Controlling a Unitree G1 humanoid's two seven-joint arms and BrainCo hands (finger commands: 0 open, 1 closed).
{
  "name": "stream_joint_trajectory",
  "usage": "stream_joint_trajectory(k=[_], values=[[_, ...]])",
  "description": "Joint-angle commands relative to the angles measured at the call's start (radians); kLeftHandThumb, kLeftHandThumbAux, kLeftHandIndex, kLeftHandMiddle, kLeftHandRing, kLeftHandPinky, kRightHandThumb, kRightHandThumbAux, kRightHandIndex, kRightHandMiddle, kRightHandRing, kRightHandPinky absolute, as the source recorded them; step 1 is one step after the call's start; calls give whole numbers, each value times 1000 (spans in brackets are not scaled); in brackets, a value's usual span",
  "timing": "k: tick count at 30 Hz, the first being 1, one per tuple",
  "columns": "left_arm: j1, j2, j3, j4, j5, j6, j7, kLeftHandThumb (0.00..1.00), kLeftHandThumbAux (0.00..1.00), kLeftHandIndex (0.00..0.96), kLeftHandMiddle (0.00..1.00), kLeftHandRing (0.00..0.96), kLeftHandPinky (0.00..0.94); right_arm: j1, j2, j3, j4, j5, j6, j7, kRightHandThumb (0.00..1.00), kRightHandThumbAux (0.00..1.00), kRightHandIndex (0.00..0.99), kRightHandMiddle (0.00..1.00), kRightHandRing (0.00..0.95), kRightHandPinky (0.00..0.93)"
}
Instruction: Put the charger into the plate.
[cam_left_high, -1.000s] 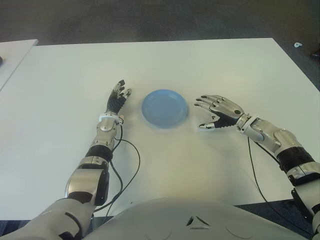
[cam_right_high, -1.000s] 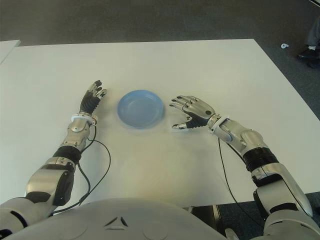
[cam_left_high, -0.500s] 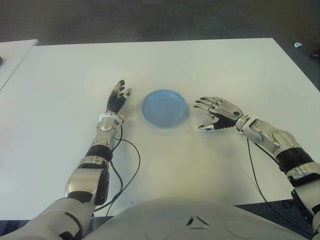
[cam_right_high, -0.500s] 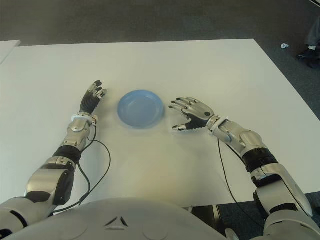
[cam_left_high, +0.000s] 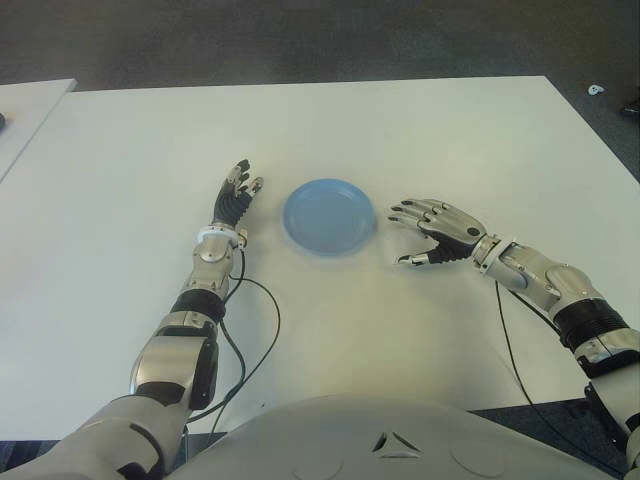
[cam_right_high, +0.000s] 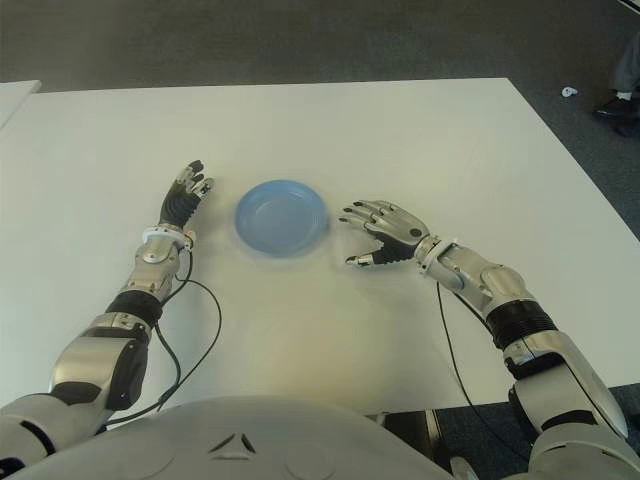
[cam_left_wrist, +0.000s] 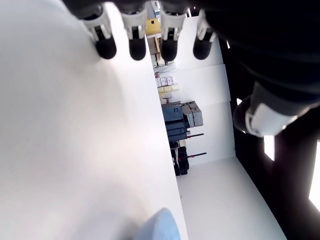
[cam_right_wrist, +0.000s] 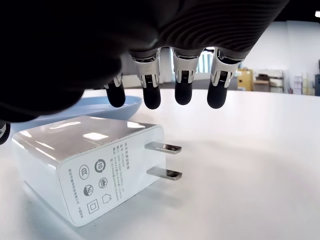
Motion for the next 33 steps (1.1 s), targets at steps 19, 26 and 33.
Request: stream_joint_trajectory(k=[19,26,33], values=[[24,-5,-14,37,11,37,-36,0,504,0,43,15,0,32,2,11,33,9,-5,10,241,161,0,0,0,0],[29,-1,-14,30,12,38,-39,0,501,0,40,14,0,38,7,22,54,-2,-5,-7,238,159,0,0,0,0],[33,2,-14,25,10,42,-45,0,501,0,35,8,0,33,14,44,97,-23,-3,-48,235,156,0,0,0,0]])
